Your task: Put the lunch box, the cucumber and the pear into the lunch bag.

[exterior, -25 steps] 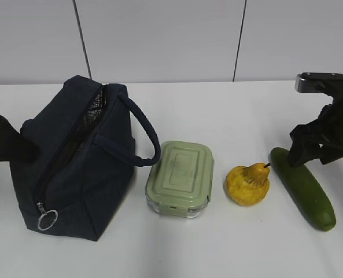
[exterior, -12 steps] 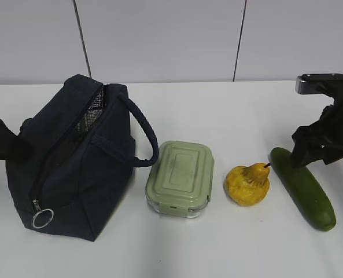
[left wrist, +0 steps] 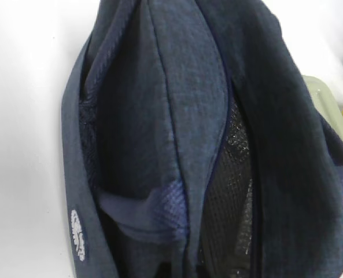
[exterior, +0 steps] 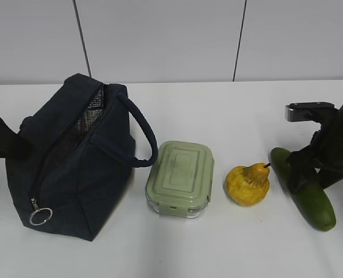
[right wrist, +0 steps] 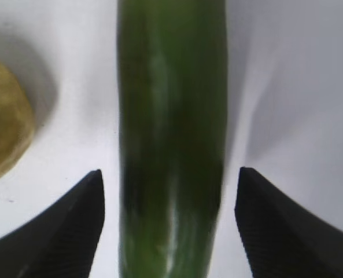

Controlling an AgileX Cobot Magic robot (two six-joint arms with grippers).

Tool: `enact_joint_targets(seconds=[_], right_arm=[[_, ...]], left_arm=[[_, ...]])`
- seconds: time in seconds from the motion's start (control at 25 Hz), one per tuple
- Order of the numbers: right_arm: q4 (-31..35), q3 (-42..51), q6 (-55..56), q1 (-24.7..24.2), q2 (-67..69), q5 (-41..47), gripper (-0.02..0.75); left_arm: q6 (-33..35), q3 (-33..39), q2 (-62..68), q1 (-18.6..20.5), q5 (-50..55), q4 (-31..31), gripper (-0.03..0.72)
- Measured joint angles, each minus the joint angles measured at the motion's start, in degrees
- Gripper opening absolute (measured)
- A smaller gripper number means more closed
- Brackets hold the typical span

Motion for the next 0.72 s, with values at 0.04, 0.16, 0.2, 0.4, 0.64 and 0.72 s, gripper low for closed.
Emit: enact_joint_targets(seconds=[0.04, 0.16, 0.2, 0.4, 0.64, 0.72], right_arm=[[0.0, -0.1, 0.0, 0.0, 0.9, 0.3, 0.538], [-0.2, -0.3, 0.2, 0.0, 2.8, 1.0, 0.484], [-0.3, -0.3, 0.5, 0.0, 2.9, 1.2, 0.418], [-0.3, -1.2, 1.6, 0.1, 1.3, 1.6, 0.356], [9.5, -7.4, 0.8, 0.7, -7.7, 3.4, 0.354], [16.7, -10.4, -2.9, 3.2, -10.4, 4.8, 0.354]], left_arm=[[0.0, 0.0, 0.0, 0.0, 0.0, 0.0, 0.004], [0.0, 0.0, 0.0, 0.0, 0.0, 0.0, 0.004], [0.0, 0.0, 0.0, 0.0, 0.0, 0.0, 0.004], [0.0, 0.0, 0.0, 0.0, 0.0, 0.0, 0.004], [0.0, 0.0, 0.0, 0.0, 0.0, -0.2, 0.004], [0.0, 0.0, 0.0, -0.1, 0.0, -0.5, 0.004]])
